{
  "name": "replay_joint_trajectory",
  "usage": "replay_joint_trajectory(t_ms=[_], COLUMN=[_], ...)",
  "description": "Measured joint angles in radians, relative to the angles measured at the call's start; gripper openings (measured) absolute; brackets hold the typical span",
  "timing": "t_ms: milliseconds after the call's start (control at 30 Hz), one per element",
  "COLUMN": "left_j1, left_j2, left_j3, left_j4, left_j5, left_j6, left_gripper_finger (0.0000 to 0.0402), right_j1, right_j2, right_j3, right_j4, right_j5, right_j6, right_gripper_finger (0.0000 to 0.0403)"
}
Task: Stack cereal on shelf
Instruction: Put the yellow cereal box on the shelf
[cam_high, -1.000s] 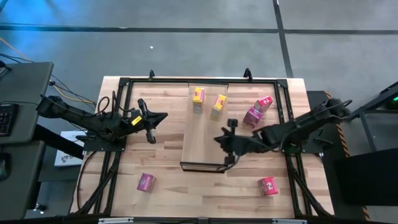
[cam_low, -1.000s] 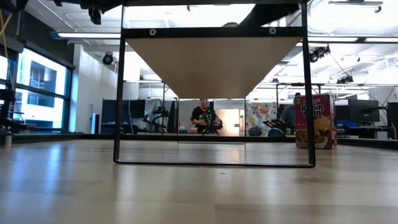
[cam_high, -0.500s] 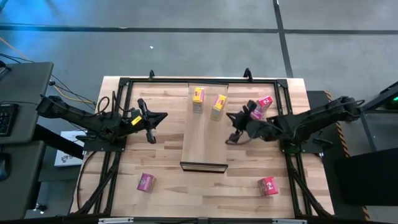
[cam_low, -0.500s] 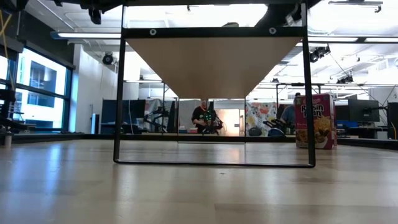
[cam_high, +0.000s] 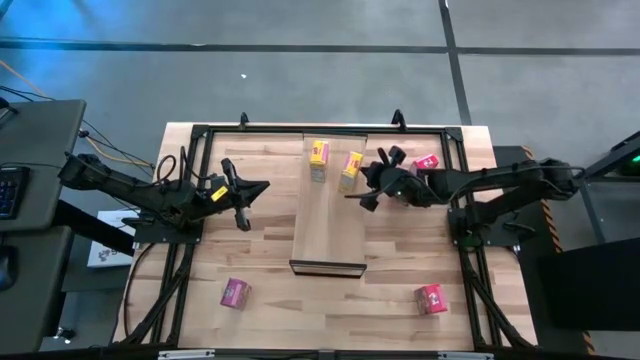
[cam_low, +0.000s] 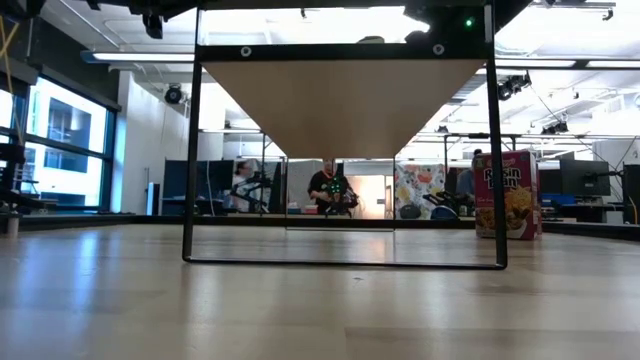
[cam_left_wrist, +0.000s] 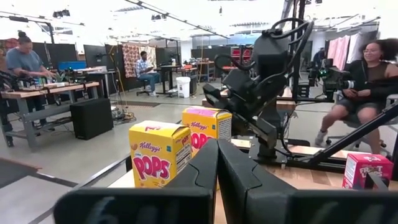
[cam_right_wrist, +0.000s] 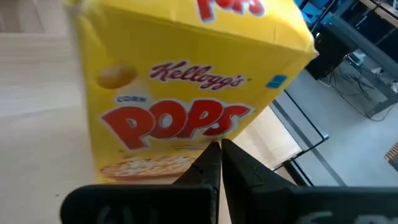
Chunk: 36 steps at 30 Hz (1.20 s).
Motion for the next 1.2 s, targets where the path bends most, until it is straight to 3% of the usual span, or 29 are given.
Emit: replay_joint_trajectory(t_ms=[367,533,700,967,1033,1200], left_j1=[0.000,0.000,0.000,0.000,0.000,0.000], left_j2=[0.000,0.000,0.000,0.000,0.000,0.000], left_j3=[0.000,0.000,0.000,0.000,0.000,0.000], left_j4=[-0.003,-0.003,-0.003,-0.016,-0.018,-0.013], left_j5=[0.000,0.000,0.000,0.001,0.000,0.000], left_j6=[0.000,0.000,0.000,0.000,0.000,0.000], left_gripper_finger=[0.0000,0.0000,0.0000,0.0000,0.0000,0.0000], right_j1=[-0.047,-0.075,-0.107,-0.079,-0.061,0.001], right_j2=[0.000,0.000,-0.001,-0.039,-0.049,-0.049], right_j3=[0.000,0.000,0.000,0.010,0.024,0.038], right_j4=[0.064,0.121,0.149,-0.014,-0.087,-0.147], right_j5=[-0.003,-0.077,-0.081,-0.054,-0.095,-0.319], right_j6=[-0.015,-0.035,-0.036,0.005,0.074,0.175], right_gripper_finger=[0.0000,0.0000,0.0000,0.0000,0.0000,0.0000])
